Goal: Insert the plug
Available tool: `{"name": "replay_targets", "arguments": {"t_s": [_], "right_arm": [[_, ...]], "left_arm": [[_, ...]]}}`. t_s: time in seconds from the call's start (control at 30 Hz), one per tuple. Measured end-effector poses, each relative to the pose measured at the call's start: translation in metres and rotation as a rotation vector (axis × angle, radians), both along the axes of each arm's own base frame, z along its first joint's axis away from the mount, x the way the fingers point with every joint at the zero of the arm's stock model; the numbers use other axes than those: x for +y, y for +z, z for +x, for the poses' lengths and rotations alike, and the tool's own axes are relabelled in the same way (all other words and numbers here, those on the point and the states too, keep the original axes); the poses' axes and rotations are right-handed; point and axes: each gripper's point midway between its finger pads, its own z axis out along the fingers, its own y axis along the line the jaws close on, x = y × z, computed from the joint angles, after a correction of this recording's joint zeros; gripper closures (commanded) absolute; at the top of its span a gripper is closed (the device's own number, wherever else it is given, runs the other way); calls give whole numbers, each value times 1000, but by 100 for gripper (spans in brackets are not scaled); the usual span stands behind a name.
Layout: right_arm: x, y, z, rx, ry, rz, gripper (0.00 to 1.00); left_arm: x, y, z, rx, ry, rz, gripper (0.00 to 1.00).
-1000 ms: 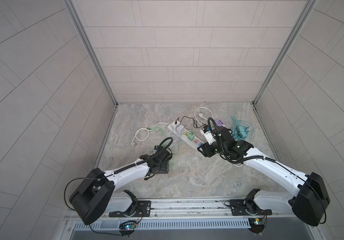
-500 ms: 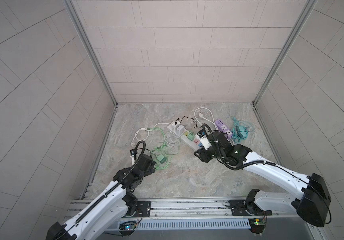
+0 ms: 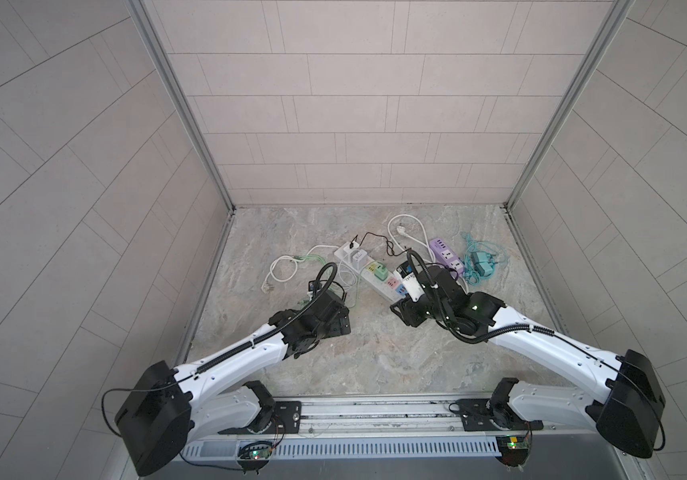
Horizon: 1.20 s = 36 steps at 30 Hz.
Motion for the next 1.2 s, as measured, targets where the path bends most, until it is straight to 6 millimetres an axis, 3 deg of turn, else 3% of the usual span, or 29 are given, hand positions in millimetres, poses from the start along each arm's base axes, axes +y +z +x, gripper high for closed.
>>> {"name": "replay_targets", "arguments": {"t_s": [0.43, 0.63, 0.87, 1.2], "right_arm": [[-4, 12, -3, -29, -7, 24, 48], [-5, 10, -4, -28, -7, 22, 49], [-6, 10, -5, -28, -6, 24, 50], [-6, 12, -6, -33, -4, 30, 51]], "left_arm": [[1, -3, 16, -28, 176, -64, 0], [14, -6, 9, -32, 226, -77, 12], [35, -17, -1, -56, 276, -50, 18], [34, -29, 9, -49, 287, 14, 25]]}}
